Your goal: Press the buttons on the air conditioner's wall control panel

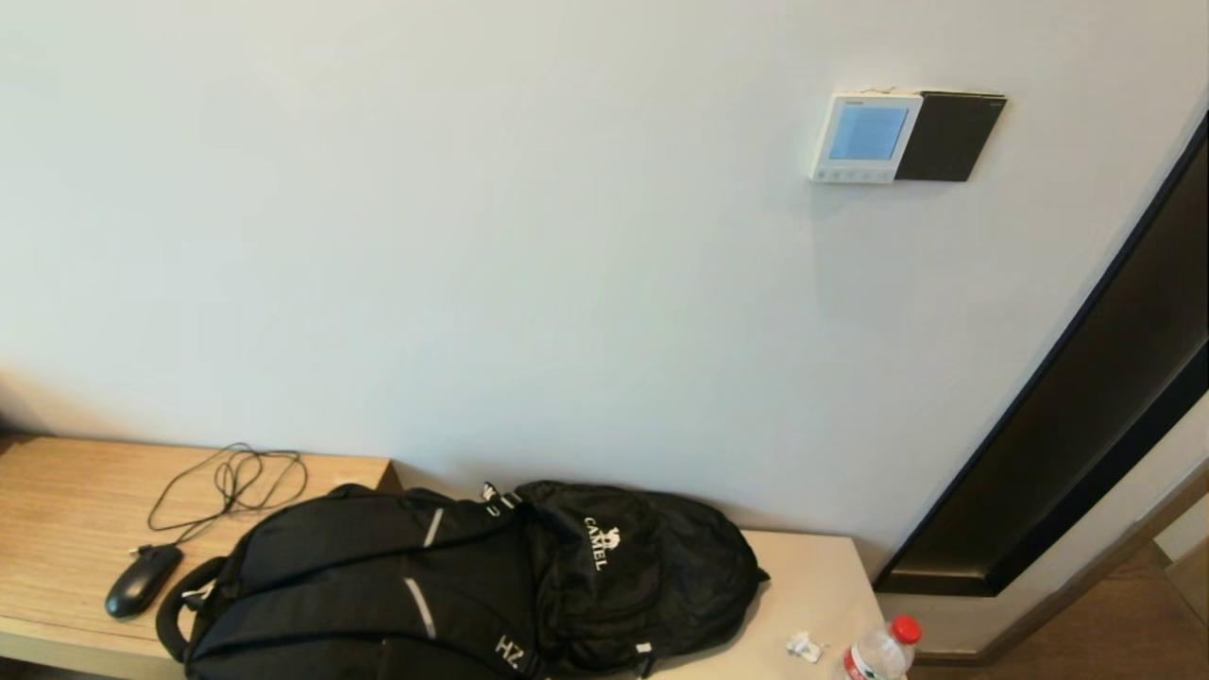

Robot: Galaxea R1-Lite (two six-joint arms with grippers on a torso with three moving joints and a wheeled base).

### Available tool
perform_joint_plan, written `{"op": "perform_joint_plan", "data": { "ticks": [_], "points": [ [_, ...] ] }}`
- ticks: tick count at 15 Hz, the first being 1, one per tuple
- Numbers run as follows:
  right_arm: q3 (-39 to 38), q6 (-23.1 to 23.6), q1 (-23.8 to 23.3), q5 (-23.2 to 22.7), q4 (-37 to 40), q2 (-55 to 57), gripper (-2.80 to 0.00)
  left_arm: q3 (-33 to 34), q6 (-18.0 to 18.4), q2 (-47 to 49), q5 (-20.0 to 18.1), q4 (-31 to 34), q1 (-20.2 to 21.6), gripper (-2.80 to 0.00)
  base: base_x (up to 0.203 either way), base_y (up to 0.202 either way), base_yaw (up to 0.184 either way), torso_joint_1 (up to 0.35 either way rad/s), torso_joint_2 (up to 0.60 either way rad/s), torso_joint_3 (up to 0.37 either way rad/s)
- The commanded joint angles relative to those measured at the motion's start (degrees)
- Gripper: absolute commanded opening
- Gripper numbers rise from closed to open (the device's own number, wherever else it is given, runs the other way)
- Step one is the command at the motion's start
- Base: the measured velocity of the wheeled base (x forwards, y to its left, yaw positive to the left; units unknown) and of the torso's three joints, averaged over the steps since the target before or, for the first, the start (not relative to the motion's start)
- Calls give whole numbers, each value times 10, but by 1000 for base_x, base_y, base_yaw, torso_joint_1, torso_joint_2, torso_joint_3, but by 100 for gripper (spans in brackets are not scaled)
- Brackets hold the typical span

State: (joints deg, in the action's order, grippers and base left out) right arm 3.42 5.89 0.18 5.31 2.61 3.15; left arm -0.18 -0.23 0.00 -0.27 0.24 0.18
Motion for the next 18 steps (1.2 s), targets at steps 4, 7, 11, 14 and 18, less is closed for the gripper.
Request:
{"op": "perform_joint_plan", "data": {
  "ticks": [4,7,11,14,18],
  "points": [
    [-36,-8,-1,-53,-31,-29,-280,0,0,-1,0,0,1,-280,0,0,0,0,0,0],
    [-36,-8,0,-53,-31,-30,-280,0,0,-1,0,0,0,-280,0,0,0,0,0,0],
    [-35,-22,1,-55,-30,-30,-280,0,0,-1,0,0,0,-280,0,0,0,0,0,0],
    [-35,-43,1,-52,-31,-30,-280,0,0,-1,0,0,1,-280,0,0,0,0,0,0],
    [-36,-43,1,-53,-31,-30,-280,0,0,-1,0,0,0,-280,0,0,0,0,0,0]
  ]
}}
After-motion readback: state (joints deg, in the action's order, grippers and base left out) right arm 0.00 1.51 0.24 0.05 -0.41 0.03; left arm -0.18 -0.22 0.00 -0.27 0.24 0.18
